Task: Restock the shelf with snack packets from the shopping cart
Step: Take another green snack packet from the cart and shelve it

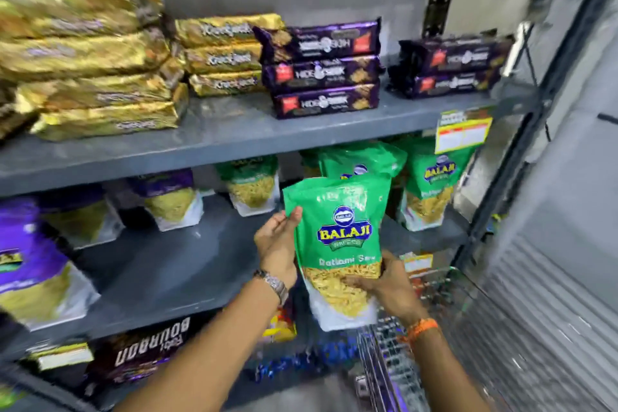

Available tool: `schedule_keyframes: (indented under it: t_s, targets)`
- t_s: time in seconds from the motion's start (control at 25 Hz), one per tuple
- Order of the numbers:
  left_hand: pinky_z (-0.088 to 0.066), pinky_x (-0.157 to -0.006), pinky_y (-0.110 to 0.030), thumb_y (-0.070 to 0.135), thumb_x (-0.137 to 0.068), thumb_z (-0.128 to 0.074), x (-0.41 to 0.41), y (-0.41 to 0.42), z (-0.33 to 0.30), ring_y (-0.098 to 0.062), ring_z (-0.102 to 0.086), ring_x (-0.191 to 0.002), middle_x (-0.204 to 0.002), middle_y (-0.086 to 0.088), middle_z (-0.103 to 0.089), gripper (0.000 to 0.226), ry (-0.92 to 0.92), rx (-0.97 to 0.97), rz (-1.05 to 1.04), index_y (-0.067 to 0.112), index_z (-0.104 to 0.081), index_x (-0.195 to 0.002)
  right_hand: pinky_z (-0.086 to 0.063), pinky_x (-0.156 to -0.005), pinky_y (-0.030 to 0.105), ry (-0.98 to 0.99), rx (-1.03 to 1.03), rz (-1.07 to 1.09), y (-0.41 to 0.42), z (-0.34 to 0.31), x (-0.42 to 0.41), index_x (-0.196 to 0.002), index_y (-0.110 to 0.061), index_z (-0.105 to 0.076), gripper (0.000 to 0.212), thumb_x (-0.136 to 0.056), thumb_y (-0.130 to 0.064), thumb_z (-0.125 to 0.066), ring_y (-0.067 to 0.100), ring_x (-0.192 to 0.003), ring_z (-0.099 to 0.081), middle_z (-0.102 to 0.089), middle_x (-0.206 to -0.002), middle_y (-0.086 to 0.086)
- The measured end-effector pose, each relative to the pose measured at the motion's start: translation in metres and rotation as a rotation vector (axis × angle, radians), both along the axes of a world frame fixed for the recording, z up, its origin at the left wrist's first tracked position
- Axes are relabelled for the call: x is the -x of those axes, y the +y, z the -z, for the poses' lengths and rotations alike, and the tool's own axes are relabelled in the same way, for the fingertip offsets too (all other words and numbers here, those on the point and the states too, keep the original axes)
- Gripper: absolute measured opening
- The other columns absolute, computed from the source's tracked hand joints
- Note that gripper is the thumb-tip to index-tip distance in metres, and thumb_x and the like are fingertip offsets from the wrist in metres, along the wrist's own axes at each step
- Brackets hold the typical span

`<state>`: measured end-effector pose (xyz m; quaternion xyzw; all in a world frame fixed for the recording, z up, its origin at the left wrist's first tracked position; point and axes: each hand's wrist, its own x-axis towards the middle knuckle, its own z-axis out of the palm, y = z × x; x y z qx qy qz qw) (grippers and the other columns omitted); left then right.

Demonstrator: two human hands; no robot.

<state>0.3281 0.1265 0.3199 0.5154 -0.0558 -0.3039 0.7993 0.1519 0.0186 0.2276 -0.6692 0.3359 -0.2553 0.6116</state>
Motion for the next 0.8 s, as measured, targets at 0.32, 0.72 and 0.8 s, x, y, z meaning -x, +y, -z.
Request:
schedule_keyframes:
  t_s: [0.32,0.72,0.8]
  targets:
    - [-0.052,-0.077,-0.03,0.008,-0.083,-0.072,-0.116,-0.004,-0.024,-0.015,-0.062,-0.082,-0.104,-0.013,-0.067,0.014,-0.1,-0.05,-0.066,0.017,-0.062,-0.086,-0.061,-0.091,0.034,-0.09,0.034,-0.038,-0.011,-0.018,-0.141,-0.111,-0.017,-0.065,0.071,-0.049,-0.022,-0.099,0.017,-0.101,-0.074,-0.077,-0.111,0.003]
    - [-0.041,-0.046,-0.004,0.0,-0.091,-0.059,-0.16,-0.02,-0.01,0.012,-0.053,-0.041,-0.057,0.02,-0.07,0.019,-0.143,-0.076,-0.058,0.019,-0.061,-0.086,-0.058,-0.084,0.016,-0.058,0.059,0.023,-0.017,0.002,-0.194,-0.131,-0.009,-0.056,0.077,-0.064,-0.004,-0.092,0.025,-0.115,-0.068,-0.073,-0.12,0.009]
    - [-0.045,-0.052,-0.007,-0.001,-0.09,-0.059,-0.16,-0.016,-0.009,0.011,-0.056,-0.044,-0.062,0.016,-0.072,0.019,-0.163,-0.072,-0.038,0.017,-0.061,-0.085,-0.06,-0.089,0.024,-0.035,0.045,0.011,-0.017,0.0,-0.191,-0.131,-0.01,-0.056,0.077,-0.063,-0.005,-0.093,0.023,-0.113,-0.068,-0.074,-0.119,0.007]
